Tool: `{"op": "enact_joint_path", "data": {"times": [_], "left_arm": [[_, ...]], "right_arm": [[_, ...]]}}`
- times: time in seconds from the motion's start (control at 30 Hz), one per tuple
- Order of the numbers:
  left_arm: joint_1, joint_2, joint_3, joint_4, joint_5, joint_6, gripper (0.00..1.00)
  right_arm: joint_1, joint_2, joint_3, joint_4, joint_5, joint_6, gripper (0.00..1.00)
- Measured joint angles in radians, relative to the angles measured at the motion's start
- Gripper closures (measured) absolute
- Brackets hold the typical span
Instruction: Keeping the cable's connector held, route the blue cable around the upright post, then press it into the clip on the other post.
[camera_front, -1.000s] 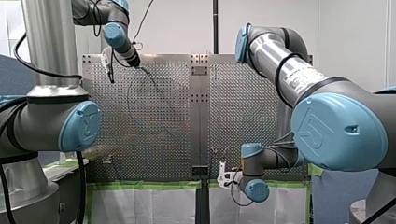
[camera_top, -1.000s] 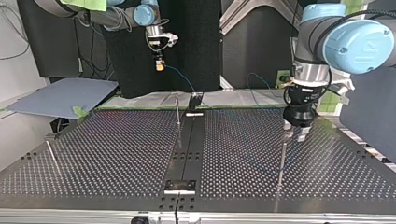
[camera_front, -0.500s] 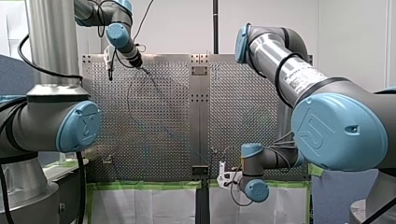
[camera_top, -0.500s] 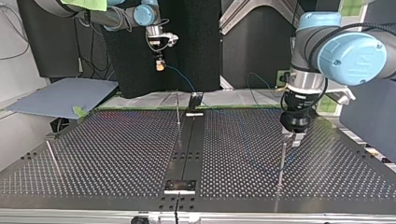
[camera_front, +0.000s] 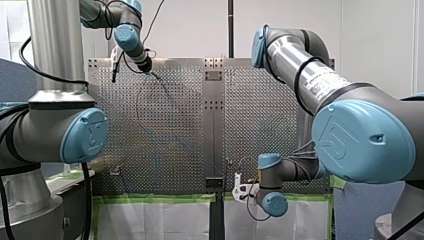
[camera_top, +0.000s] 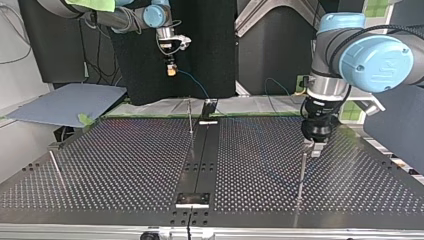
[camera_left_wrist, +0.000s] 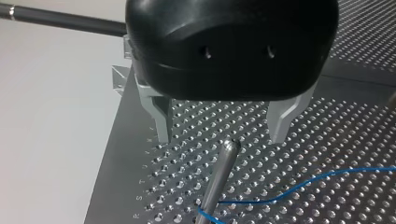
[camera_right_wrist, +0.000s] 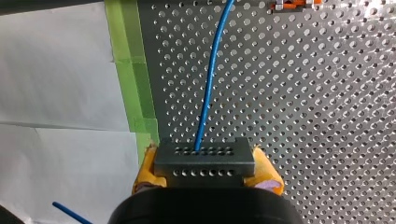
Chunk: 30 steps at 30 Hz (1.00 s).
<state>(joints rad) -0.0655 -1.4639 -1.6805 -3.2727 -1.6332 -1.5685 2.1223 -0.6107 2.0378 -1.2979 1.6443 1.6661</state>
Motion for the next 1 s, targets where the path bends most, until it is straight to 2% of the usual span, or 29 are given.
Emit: {"op": "enact_joint_path", "data": {"times": [0.2, 0.33, 0.53, 0.83, 1.0], "left_arm": [[-0.001, 0.000, 0.000, -0.002, -0.028, 0.033, 0.02], [-0.001, 0.000, 0.000, -0.006, -0.061, 0.031, 0.02], [-0.001, 0.000, 0.000, -0.009, -0.083, 0.024, 0.02], [-0.001, 0.001, 0.000, -0.008, -0.085, 0.023, 0.02], [-0.007, 0.000, 0.000, 0.002, -0.063, 0.048, 0.02]], "right_arm": [[0.000, 0.000, -0.001, -0.001, 0.000, 0.000, 1.00], [0.000, 0.000, -0.001, -0.002, -0.002, 0.000, 1.00], [0.000, 0.000, -0.001, -0.003, -0.011, 0.000, 1.00], [0.001, 0.000, -0.001, -0.003, -0.012, 0.000, 1.00], [0.001, 0.000, -0.001, -0.002, -0.013, 0.000, 1.00]]}}
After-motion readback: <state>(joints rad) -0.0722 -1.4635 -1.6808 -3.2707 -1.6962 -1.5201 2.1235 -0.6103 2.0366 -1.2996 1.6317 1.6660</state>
